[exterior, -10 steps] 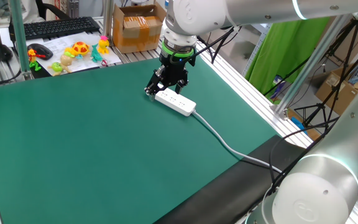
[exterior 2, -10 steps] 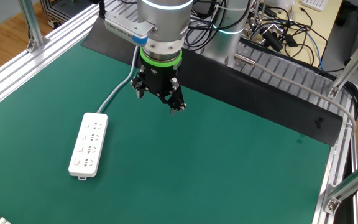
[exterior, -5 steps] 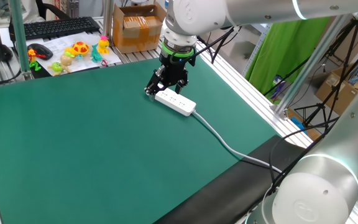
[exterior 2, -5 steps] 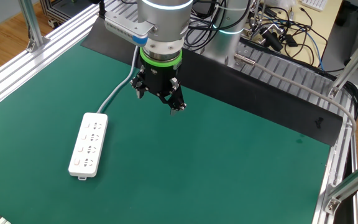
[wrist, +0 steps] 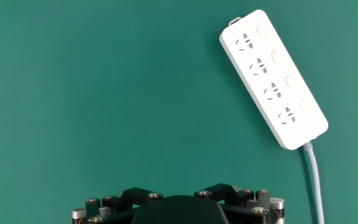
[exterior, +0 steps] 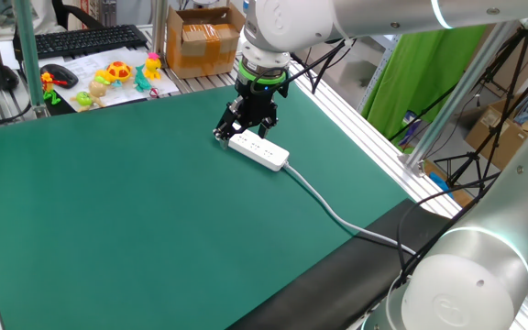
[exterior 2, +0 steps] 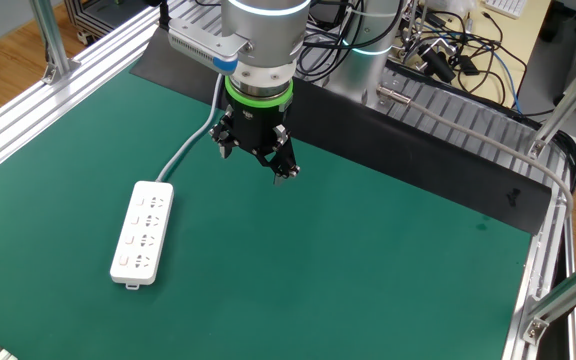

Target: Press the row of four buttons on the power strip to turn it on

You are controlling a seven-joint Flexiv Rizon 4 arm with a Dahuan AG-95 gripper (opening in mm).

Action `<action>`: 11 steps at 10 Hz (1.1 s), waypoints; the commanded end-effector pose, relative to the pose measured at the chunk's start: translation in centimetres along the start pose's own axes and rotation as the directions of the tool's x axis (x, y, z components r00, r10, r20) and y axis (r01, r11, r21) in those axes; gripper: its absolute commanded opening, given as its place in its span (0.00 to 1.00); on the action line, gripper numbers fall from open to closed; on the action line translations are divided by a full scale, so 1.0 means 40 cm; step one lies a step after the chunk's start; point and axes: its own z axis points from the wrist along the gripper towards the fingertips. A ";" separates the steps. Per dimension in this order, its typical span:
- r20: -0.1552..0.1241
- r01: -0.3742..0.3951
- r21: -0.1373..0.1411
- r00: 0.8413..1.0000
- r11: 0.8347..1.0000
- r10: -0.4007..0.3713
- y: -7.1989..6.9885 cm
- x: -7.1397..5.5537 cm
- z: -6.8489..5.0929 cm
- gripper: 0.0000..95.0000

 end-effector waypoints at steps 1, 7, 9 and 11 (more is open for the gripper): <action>-0.047 -0.281 -0.021 0.959 0.959 0.280 0.001 0.003 0.001 0.00; -0.074 -0.286 -0.008 0.956 0.958 0.284 0.045 0.066 0.014 0.00; -0.087 -0.246 0.017 0.965 0.969 0.247 0.038 0.071 0.002 0.00; -0.077 -0.203 0.059 0.975 0.977 0.207 0.030 0.070 0.000 0.00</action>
